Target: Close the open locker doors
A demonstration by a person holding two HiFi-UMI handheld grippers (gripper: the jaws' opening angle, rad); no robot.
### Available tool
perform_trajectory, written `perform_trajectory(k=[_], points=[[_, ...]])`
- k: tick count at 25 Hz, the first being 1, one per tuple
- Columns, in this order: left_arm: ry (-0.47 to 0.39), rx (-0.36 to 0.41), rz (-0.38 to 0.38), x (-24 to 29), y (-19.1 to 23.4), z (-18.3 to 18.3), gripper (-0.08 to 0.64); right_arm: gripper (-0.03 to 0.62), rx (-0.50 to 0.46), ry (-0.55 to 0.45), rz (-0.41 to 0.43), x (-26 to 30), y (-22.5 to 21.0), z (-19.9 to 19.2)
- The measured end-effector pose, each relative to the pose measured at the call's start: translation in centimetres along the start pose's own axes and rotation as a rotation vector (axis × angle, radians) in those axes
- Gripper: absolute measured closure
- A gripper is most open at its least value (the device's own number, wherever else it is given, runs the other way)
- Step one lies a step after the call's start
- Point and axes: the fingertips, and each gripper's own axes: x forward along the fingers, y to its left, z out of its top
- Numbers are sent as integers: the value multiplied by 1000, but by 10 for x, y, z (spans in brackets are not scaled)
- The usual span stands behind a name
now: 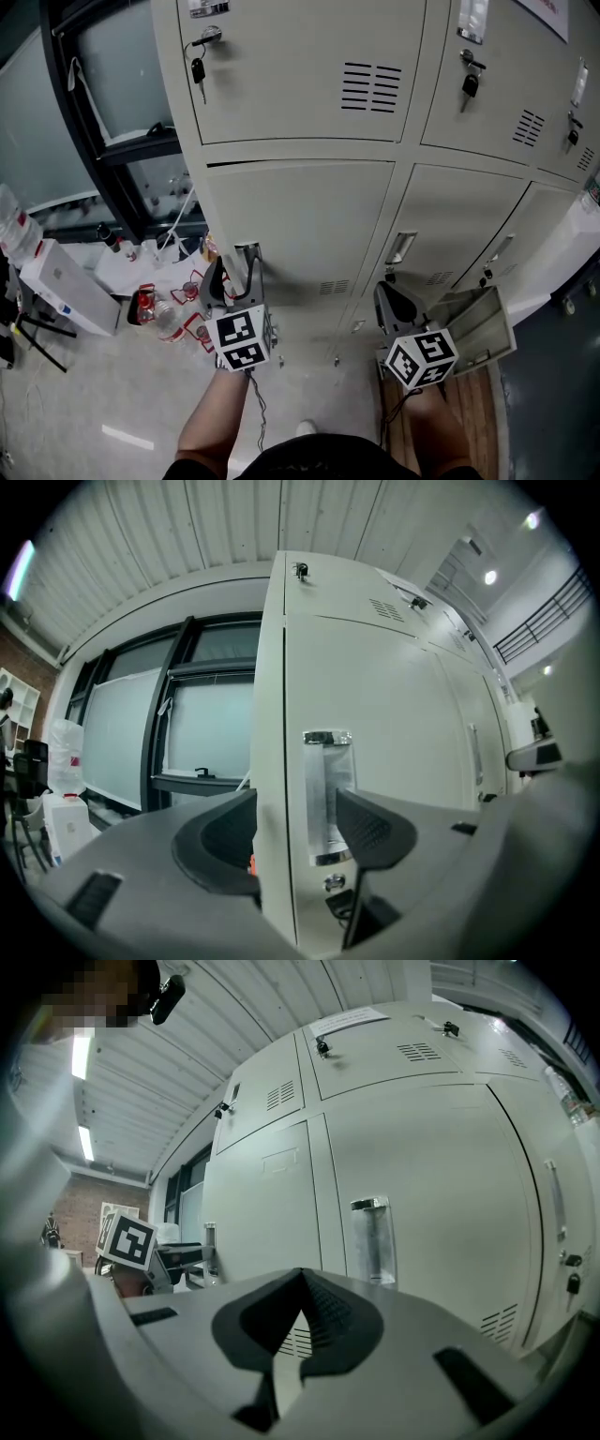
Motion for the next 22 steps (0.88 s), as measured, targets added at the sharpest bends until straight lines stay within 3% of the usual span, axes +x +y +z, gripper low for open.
perform_trajectory(k=[8,17,22], points=[[-11,6,40,12,3,-3,310,592,10,8,-9,7,-5,-6],[-13,92,125,16,4,-6,311,592,21,16,-8,12,-4,-12],[-16,104,128,17,4,-6,310,592,28,17,-7,13,-3,-14]])
